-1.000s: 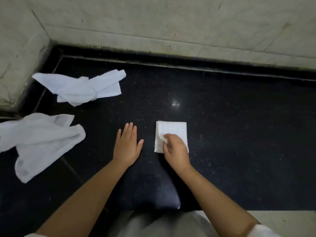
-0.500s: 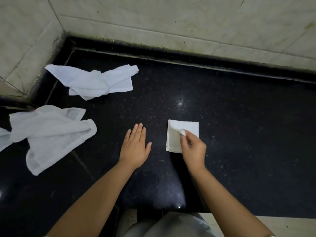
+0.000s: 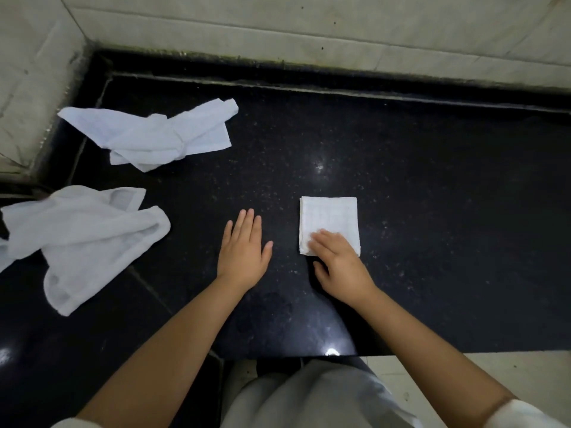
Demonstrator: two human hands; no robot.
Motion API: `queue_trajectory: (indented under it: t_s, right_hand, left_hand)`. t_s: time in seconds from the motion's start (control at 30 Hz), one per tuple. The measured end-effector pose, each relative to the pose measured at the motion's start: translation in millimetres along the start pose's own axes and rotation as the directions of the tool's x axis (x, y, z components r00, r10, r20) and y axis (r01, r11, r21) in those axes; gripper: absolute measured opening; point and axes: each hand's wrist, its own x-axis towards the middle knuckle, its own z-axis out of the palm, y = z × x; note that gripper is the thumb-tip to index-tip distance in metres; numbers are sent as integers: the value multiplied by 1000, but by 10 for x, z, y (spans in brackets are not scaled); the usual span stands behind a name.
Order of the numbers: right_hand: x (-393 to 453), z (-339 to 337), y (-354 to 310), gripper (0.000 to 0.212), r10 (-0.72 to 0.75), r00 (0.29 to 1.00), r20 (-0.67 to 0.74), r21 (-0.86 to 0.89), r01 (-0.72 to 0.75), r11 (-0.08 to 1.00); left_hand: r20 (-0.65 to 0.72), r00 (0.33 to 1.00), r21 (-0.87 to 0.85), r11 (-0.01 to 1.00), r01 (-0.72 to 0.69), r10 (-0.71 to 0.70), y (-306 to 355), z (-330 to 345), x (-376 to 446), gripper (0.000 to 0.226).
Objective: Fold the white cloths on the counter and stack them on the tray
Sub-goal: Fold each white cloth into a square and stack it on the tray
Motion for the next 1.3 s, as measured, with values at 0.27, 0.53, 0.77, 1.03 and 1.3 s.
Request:
queue_trajectory:
  t_s: [0.27,0.53,0.77,1.03,1.3]
  right_hand:
    - [-111,-264,311,48,134,991,-16,-292,-133,947]
    - [-38,-255,467,35,-16,996,-91,-250,-7,968]
    - [-610,-595,767,27,47,920,-388,-205,-136,969]
    - [-2120,-1379,1652,16,236,776,-585,-132,-378,916]
    - [-3912,-2239,2791,17,418,657,-627,-131,-618,775]
  left_hand:
    - [-320,786,90,842,-531,530,446,150,39,34]
    - [-246,814,203,849,-487,526,602,234,190,30]
    - [-378,601,241,702,-670,704,1173,140,247,24]
    - [-521,235,225,398,-889,820,3028,309,51,21]
    - [-439,88,221,203,-954,894,5311,706,-576,12]
